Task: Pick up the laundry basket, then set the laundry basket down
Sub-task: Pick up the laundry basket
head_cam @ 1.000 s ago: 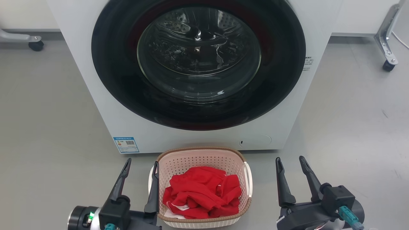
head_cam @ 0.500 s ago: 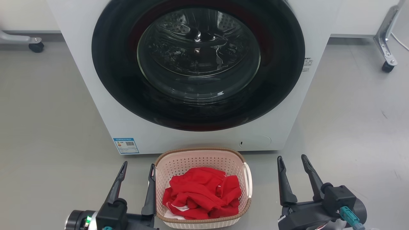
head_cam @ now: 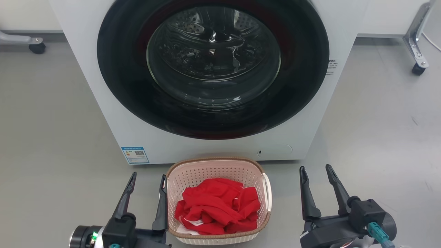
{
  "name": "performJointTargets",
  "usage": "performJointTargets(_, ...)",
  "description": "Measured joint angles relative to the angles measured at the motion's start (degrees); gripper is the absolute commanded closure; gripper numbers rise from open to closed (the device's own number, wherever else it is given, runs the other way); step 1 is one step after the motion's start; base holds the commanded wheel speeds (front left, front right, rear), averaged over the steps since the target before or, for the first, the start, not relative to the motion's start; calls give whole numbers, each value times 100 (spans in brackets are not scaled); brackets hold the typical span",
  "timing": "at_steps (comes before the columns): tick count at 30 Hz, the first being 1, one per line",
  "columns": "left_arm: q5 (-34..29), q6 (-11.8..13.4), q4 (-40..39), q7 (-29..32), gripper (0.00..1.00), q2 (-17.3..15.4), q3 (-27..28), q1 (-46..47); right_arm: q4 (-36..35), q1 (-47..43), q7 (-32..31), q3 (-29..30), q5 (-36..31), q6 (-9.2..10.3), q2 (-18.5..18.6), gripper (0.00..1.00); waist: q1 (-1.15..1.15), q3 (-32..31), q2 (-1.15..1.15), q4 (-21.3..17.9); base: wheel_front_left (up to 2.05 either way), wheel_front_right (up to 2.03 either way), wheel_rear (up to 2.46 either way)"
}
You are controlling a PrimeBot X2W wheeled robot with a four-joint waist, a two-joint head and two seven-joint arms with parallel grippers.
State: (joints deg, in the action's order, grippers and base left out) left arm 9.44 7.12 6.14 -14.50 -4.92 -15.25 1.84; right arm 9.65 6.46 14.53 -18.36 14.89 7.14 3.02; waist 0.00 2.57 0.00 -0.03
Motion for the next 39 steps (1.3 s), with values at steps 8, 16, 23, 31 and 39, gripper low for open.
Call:
performJointTargets(8,-13,0,-107,0,0,14,26,3,-119,1,1,26,-42,0,0,0,0,175,0,-5,0,0,0)
performJointTargets(16,-46,0,-193,0,0,44,71,113,-260,48,1,85,-79,0,-1,0,0,521,0,-7,0,0,0)
performJointTargets(23,-48,0,-185,0,0,63,157,537,-292,495,1,186,-80,-4,-1,0,1,920,0,-8,0,0,0)
performJointTargets(31,-20,0,141,0,0,113,312,1187,38,1174,3,339,-79,-62,3,0,1,1542,1,-2,0,0,0)
performJointTargets(39,33,-1,697,1,0,141,334,1836,589,1919,18,375,-81,-186,42,0,2,2285,1,1,0,0,0)
